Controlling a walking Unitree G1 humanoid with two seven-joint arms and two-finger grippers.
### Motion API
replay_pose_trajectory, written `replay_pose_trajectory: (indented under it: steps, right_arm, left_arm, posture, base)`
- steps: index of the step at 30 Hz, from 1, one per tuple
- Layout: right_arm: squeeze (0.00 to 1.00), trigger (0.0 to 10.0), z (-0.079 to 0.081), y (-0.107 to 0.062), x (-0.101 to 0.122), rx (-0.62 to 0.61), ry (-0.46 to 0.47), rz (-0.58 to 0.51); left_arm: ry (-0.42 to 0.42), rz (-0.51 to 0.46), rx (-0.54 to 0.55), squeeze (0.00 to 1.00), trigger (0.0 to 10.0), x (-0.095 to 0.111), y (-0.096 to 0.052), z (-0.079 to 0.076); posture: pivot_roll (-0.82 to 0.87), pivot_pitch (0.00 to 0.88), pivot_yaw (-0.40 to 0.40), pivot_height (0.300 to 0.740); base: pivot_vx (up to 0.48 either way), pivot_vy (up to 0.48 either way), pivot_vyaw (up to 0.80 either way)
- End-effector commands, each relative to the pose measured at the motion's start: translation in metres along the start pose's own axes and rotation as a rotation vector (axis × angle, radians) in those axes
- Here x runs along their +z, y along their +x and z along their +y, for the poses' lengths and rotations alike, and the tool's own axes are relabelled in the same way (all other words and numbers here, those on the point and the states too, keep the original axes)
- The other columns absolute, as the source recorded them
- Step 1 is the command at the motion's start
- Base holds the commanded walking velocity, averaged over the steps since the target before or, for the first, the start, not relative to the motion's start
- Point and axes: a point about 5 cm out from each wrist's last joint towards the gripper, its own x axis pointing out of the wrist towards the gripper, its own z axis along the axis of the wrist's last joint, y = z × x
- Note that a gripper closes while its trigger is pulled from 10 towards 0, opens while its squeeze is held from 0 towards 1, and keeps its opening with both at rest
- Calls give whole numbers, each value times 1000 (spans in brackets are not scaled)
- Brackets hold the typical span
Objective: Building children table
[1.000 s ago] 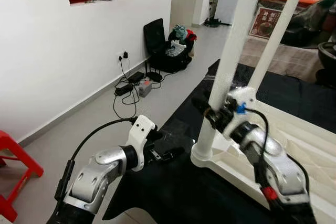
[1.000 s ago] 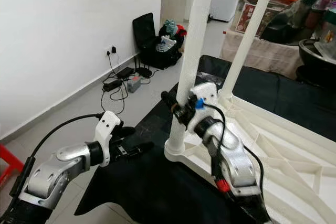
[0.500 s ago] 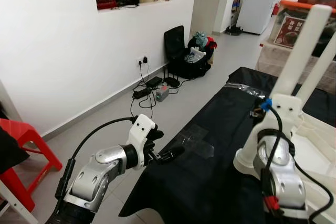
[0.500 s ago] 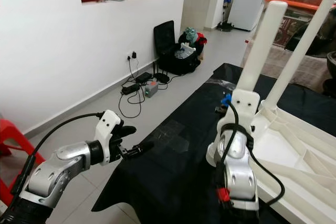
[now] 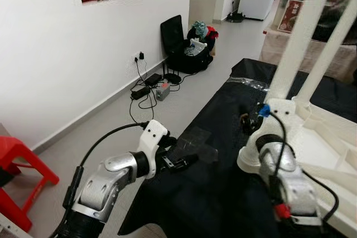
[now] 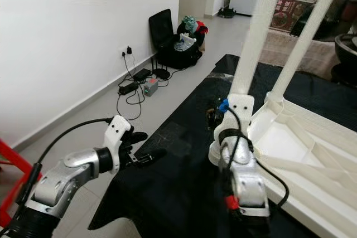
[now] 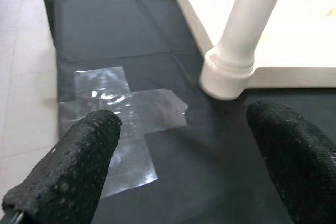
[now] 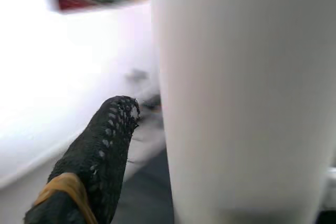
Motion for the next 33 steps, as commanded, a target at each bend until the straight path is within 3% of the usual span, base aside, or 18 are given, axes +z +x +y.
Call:
replay_pose_trajectory:
  steps: [1,4,9,10,12,13,19,20,21,22,24,25,26,27,28,29,32,33]
  right_arm:
    - [0,10000,34,-3,9,291,5,-41]
    - [0,10000,49,-16,8,547,-70,-34]
    - [0,8980,50,-17,4,630,-114,-13]
    - [0,3765,50,-17,4,650,-116,-12]
    - [0,3765,50,-17,4,650,-116,-12]
    - [0,0,47,-12,3,633,-121,-10]
    - [0,0,47,-12,3,633,-121,-10]
    - [0,0,37,-3,0,530,-133,6]
    - [0,0,37,-3,0,530,-133,6]
    - [0,0,9,8,-14,244,-163,91]
    - [0,0,9,8,-14,244,-163,91]
    - [0,0,-24,12,-29,-75,-204,174]
    - [0,0,-24,12,-29,-75,-204,174]
    - [0,0,-57,2,-40,-393,-199,238]
    - [0,0,-57,2,-40,-393,-199,238]
    - [0,0,-78,-11,-49,-606,-195,283]
    - [0,0,-78,-11,-49,-606,-195,283]
    - [0,0,-86,-21,-53,-707,-178,299]
  left_arm:
    - [10,4,-15,0,10000,0,2,-1]
    - [15,0,-18,0,10000,1,4,-2]
    - [18,1,-21,0,10000,0,3,-3]
    - [20,1,-21,0,10000,1,3,-3]
    - [20,1,-21,0,10000,1,3,-3]
    - [25,3,-22,0,10000,1,2,-3]
    - [25,3,-22,0,10000,1,2,-3]
    - [33,1,-21,0,10000,3,2,-3]
    - [33,1,-21,0,10000,3,2,-3]
    - [35,0,-20,0,10000,3,0,-3]
    - [35,0,-20,0,10000,3,0,-3]
    - [36,1,-18,0,10000,2,-2,-4]
    - [36,1,-18,0,10000,2,-2,-4]
    - [34,2,-18,0,10000,1,-3,-5]
    - [34,2,-18,0,10000,1,-3,-5]
    - [33,1,-18,0,10000,1,-3,-5]
    - [33,1,-18,0,10000,1,-3,-5]
    - [33,0,-18,0,10000,1,-3,-5]
  posture:
    - [-22,0,-32,740]
    - [-9,0,-41,740]
    - [12,0,-48,740]
    - [17,0,-48,740]
    - [17,0,-48,740]
    - [37,0,-52,740]
    - [37,0,-52,740]
    - [55,0,-60,740]
    - [55,0,-60,740]
    - [65,0,-78,740]
    - [65,0,-78,740]
    - [68,0,-81,740]
    - [68,0,-81,740]
    - [71,0,-85,740]
    - [71,0,-85,740]
    - [71,0,-85,740]
    - [71,0,-85,740]
    - [68,0,-81,740]
  base:
    - [0,0,0]
    - [0,0,0]
    - [0,0,0]
    - [0,0,0]
    - [0,0,0]
    - [0,0,0]
    - [0,0,0]
    - [0,0,0]
    - [0,0,0]
    - [0,0,0]
    - [0,0,0]
    - [0,0,0]
    - [0,0,0]
    - [0,0,0]
    - [0,0,0]
    - [0,0,0]
    - [0,0,0]
    - [0,0,0]
